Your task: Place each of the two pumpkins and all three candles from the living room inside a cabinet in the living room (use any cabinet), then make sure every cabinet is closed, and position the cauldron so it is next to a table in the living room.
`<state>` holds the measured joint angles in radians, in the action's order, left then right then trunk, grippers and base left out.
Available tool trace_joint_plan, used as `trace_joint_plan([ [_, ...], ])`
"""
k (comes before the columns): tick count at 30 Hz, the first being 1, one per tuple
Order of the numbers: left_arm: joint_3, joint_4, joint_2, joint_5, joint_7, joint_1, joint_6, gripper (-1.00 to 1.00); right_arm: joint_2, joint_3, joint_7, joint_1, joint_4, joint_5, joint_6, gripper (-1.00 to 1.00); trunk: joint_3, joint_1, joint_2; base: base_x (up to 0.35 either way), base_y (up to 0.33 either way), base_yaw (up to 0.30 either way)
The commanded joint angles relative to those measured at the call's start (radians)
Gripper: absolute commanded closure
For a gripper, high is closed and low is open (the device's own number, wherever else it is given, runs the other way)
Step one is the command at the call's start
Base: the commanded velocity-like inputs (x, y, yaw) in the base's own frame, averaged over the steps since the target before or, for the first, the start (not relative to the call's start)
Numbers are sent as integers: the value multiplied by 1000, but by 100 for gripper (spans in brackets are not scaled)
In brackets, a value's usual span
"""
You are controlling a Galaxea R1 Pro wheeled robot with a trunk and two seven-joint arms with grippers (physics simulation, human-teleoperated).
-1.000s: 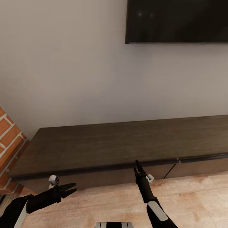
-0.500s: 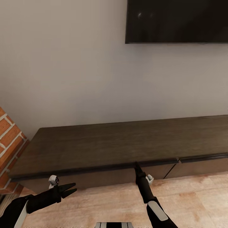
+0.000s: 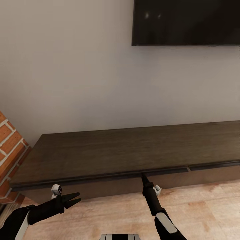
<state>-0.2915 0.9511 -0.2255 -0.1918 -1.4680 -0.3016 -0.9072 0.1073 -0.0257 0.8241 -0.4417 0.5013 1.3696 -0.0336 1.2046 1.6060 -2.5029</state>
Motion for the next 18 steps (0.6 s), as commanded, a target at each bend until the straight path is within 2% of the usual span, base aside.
trace_joint_plan([
  [1, 0, 0, 0, 0, 0, 0, 0, -100, 1, -8, 9, 0, 16, -2, -3, 100, 0, 0, 0, -57, 0, 0],
  [18, 0, 0, 2, 0, 3, 0, 1, -100, 1, -8, 10, 0, 16, -2, -3, 100, 0, 0, 0, -5, 0, 0],
])
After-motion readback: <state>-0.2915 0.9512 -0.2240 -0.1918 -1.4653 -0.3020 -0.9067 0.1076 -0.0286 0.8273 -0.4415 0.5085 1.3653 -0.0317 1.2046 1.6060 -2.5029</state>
